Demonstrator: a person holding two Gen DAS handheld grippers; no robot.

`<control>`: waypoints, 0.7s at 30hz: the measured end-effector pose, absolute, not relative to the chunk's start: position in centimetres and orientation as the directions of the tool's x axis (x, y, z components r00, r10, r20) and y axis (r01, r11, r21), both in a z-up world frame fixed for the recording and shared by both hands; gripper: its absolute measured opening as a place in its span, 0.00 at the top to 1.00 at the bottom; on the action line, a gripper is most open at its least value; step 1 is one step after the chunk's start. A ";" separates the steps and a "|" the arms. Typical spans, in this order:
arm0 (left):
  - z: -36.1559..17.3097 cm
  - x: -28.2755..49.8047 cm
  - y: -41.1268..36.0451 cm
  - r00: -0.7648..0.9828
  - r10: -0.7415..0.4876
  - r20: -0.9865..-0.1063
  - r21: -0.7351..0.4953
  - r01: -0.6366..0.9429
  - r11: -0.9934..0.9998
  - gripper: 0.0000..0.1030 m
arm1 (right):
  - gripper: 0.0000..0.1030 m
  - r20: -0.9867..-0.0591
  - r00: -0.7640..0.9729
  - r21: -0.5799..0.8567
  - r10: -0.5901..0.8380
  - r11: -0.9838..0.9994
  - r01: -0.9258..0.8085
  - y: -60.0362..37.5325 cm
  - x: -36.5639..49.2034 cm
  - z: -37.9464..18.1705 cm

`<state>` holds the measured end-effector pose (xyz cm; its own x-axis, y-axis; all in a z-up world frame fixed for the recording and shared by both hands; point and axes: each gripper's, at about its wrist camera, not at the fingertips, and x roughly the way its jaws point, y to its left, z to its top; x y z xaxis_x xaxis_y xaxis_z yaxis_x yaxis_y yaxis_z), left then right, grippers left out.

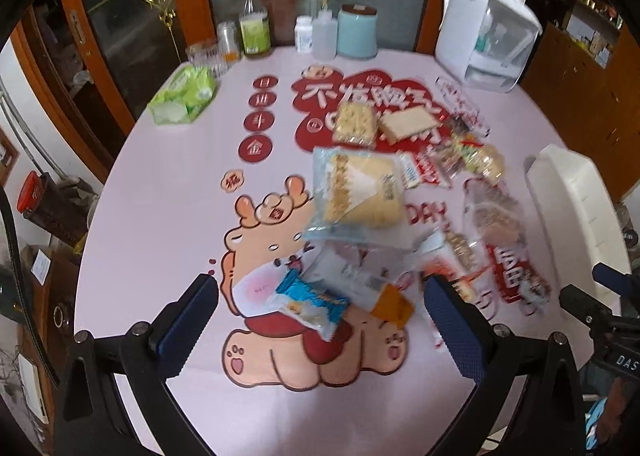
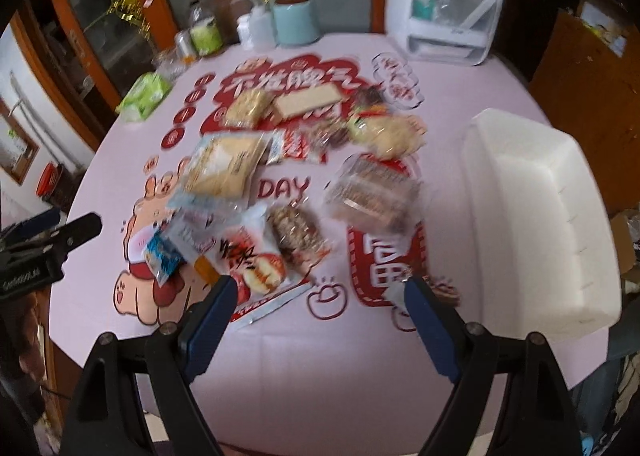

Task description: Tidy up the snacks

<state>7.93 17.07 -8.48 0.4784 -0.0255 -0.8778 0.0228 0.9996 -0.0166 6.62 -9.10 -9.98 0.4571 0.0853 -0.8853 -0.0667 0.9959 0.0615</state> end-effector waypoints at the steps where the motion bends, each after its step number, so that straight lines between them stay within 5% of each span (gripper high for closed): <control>1: -9.3 8.2 17.4 0.466 -0.022 -0.884 -0.014 0.021 1.000 0.01 | 0.17 -0.890 0.447 0.060 0.089 0.995 -0.079 -8.7 6.8 -10.5; 21: -21.8 11.3 21.4 0.201 -0.106 -0.974 -0.117 -0.041 0.992 0.01 | 0.17 -0.942 0.306 0.032 0.141 0.941 -0.336 -1.4 11.0 -20.3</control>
